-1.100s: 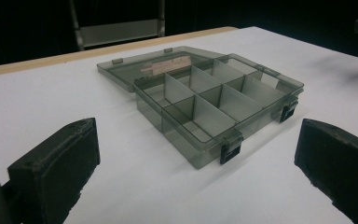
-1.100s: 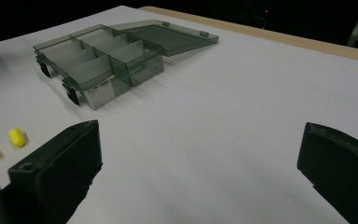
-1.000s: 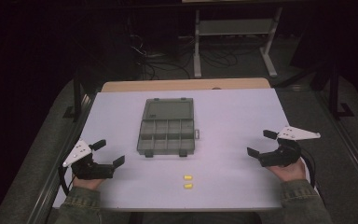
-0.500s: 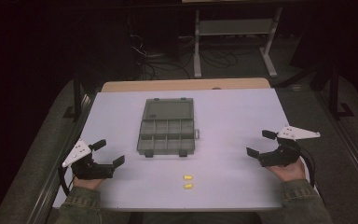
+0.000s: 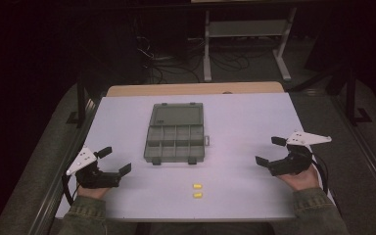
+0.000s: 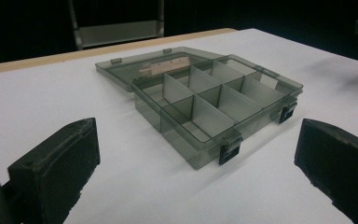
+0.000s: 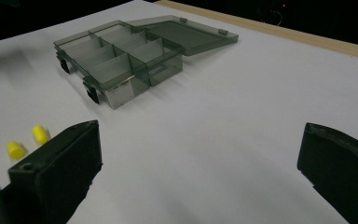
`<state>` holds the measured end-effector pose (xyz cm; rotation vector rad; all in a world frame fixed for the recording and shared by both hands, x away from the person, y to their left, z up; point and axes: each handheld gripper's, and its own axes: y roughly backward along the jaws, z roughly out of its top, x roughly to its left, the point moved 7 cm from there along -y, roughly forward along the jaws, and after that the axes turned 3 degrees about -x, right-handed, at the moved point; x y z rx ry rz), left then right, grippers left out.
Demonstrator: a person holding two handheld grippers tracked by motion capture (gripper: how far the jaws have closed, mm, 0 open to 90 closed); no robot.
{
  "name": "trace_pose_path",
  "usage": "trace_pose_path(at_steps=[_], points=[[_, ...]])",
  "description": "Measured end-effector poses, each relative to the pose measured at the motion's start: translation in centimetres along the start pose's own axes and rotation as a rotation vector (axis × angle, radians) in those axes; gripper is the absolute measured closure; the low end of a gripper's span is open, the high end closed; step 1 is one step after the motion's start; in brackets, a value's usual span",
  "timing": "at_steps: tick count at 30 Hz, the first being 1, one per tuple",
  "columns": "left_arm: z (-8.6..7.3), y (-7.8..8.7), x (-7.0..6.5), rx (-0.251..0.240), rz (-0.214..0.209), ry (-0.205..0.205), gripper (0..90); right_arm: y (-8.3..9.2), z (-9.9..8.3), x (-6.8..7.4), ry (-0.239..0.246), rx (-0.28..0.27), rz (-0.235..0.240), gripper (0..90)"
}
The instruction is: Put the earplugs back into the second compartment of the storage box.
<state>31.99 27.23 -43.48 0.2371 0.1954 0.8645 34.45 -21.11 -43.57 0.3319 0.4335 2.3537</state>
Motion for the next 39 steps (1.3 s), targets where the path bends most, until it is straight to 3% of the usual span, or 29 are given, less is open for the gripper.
trace_pose_path(at_steps=[11,18,26,39], points=[[0.0,0.0,-0.3,0.008,-0.001,-0.010,0.0,-0.7,1.7,1.8,0.035,0.029,0.045,0.0],[0.0,0.0,-0.4,0.009,-0.004,-0.016,0.0,-2.3,3.0,4.0,0.086,0.049,0.099,0.0],[-0.1,-0.1,-0.4,0.015,-0.003,-0.020,0.0,-3.9,2.9,5.7,0.108,0.102,0.159,0.0],[-0.1,-0.1,-0.4,0.009,-0.002,-0.018,0.0,-5.6,2.6,7.4,0.142,0.167,0.213,0.0]])
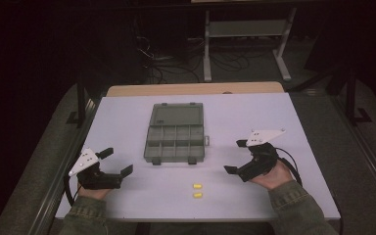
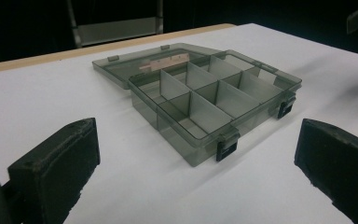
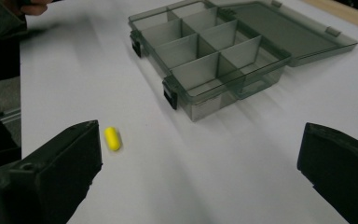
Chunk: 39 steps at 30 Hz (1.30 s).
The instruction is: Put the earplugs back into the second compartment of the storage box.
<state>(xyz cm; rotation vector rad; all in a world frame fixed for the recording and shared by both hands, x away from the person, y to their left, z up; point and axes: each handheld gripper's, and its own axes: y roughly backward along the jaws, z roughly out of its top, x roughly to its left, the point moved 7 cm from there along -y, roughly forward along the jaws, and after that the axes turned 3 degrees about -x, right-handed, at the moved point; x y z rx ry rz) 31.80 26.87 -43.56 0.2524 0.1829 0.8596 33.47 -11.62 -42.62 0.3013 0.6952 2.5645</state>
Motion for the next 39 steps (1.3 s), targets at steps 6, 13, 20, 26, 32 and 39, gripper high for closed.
trace_pose_path(at_steps=[6,13,20,26,32,39], points=[[0.0,0.0,0.0,0.000,0.000,-0.002,0.0,-1.3,-0.2,0.7,0.017,0.043,0.027,0.0],[0.0,0.0,0.0,0.002,-0.003,-0.002,0.0,-3.3,-0.6,1.8,0.049,0.102,0.064,0.0],[0.0,0.0,-0.1,0.001,-0.006,-0.002,0.0,-4.7,-0.9,2.6,0.079,0.159,0.087,0.0],[-0.1,-0.1,-0.1,0.006,-0.005,-0.007,0.0,-5.9,-1.1,3.2,0.102,0.196,0.110,0.0],[-0.1,-0.1,-0.1,0.009,-0.006,-0.008,0.0,-7.0,-1.0,4.0,0.134,0.227,0.130,0.0],[-0.1,-0.1,-0.2,0.012,-0.006,-0.009,0.0,-7.8,-1.1,4.6,0.147,0.256,0.163,4.2]])
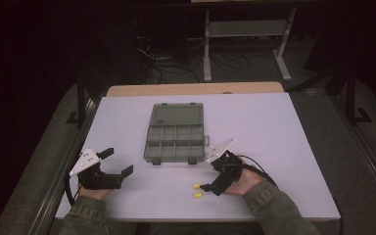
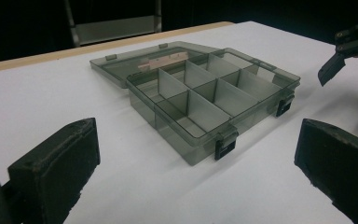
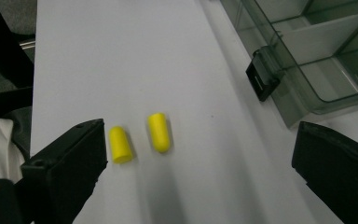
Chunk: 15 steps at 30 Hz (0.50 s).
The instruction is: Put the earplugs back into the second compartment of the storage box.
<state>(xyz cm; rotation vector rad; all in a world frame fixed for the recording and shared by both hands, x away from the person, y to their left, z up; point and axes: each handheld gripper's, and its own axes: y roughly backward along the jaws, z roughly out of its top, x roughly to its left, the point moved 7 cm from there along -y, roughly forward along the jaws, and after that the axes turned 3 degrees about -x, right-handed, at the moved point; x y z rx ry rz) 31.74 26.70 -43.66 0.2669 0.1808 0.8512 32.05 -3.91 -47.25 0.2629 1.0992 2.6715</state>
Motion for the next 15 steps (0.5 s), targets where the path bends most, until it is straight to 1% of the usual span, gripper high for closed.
trace_pose_path(at_steps=[1,2,3,6,9,15], points=[[0.0,0.0,0.0,0.001,0.001,0.000,0.0,-0.2,0.2,0.2,0.006,0.006,0.021,7.9],[0.0,0.0,0.0,0.001,0.001,-0.001,0.0,-0.2,0.2,0.2,0.006,0.006,0.021,7.9],[0.0,0.0,0.0,0.001,0.000,0.000,0.0,-0.5,0.4,0.4,0.013,0.013,0.038,13.8],[0.0,0.0,0.0,0.001,0.001,-0.001,0.0,-0.9,0.6,0.6,0.022,0.029,0.045,16.2],[0.0,0.0,0.0,0.001,0.001,-0.001,0.0,-1.5,0.8,0.8,0.028,0.055,0.071,26.4],[0.0,0.0,0.0,0.000,-0.001,-0.002,0.0,-2.6,0.7,1.0,0.046,0.104,0.075,44.4]])
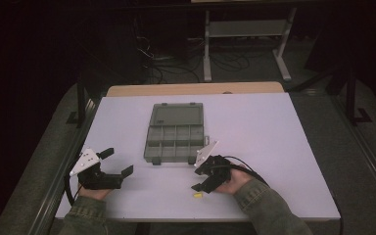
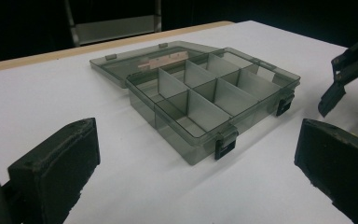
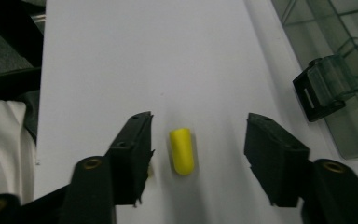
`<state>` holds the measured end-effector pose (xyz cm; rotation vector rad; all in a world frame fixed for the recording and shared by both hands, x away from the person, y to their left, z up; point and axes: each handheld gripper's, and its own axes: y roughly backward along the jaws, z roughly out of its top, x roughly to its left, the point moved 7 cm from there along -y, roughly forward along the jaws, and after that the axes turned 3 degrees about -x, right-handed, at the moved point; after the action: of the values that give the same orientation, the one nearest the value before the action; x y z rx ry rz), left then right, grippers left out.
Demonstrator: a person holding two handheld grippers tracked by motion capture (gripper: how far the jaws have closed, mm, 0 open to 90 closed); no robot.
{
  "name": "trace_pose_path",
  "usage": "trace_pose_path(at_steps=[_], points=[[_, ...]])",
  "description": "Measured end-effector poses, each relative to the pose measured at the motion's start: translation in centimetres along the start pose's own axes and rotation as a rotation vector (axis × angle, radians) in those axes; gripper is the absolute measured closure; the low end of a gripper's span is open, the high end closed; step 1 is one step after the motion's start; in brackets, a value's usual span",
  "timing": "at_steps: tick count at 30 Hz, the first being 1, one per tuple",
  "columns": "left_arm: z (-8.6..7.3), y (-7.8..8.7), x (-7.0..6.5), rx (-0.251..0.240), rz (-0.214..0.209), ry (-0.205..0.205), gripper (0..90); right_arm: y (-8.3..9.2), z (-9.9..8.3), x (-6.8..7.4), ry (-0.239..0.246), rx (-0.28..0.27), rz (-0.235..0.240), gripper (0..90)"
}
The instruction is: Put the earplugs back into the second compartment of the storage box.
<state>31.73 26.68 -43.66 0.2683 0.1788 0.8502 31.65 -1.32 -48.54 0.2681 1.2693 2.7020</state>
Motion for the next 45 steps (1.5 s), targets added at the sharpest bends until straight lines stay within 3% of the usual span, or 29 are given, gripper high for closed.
trace_pose_path(at_steps=[9,15,22,34,45], points=[[0.0,0.0,0.0,0.000,-0.002,-0.006,0.0,-0.5,-0.2,0.2,0.026,0.034,0.019,69.4],[0.0,0.0,-0.1,0.000,-0.004,-0.009,0.0,-0.7,-0.2,0.5,0.042,0.045,0.046,77.7],[0.0,0.0,-0.1,-0.001,-0.004,-0.009,0.0,-0.4,0.0,0.3,0.032,0.045,0.050,80.4],[0.0,-0.1,-0.1,0.001,-0.005,-0.006,0.0,1.8,2.1,-0.2,0.018,-0.038,0.052,80.4],[0.0,-0.1,-0.1,0.001,-0.007,-0.005,0.0,2.5,3.9,-1.2,0.020,-0.061,0.044,80.2]])
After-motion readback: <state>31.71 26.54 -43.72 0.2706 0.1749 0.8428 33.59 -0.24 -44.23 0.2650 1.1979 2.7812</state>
